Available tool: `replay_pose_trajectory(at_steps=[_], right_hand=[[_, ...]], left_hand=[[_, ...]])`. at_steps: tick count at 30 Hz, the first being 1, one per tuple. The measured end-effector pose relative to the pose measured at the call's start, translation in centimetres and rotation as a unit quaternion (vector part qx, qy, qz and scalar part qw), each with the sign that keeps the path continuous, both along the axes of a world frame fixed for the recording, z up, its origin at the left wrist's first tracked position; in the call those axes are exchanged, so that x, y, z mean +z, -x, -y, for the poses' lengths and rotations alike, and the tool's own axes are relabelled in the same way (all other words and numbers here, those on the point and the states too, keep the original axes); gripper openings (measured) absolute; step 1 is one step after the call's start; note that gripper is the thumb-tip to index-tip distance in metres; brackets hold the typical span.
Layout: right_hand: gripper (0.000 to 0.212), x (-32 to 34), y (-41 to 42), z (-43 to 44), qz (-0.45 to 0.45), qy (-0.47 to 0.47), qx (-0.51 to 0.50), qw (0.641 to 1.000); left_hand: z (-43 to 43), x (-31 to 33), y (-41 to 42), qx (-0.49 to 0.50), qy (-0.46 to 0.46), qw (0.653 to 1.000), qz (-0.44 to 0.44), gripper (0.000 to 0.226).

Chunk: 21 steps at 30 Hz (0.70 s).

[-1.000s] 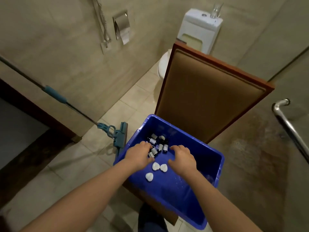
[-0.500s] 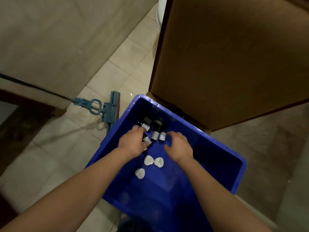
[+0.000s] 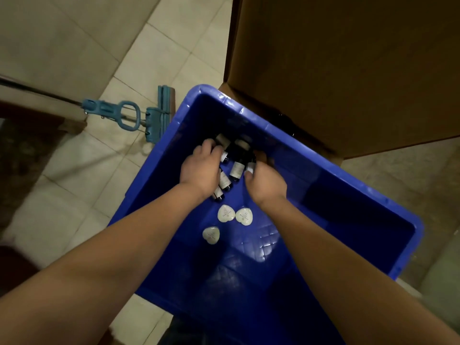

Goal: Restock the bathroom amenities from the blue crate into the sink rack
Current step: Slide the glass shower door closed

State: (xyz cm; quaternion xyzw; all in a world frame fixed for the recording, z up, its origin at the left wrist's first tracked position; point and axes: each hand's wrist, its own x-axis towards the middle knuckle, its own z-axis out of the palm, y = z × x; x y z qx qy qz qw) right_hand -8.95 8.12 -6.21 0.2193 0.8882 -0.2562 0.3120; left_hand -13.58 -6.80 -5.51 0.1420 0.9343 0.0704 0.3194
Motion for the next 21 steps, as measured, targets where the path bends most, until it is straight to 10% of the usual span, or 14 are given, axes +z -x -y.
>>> replay_pose_trajectory(at_steps=[21], right_hand=[[0.068,-0.2,-1.5,0.9,0.103,0.047,-0.023,0.993]], left_hand=[[0.7,0.6,-1.4,-0.032,0.027,0.999,0.034,0.035]])
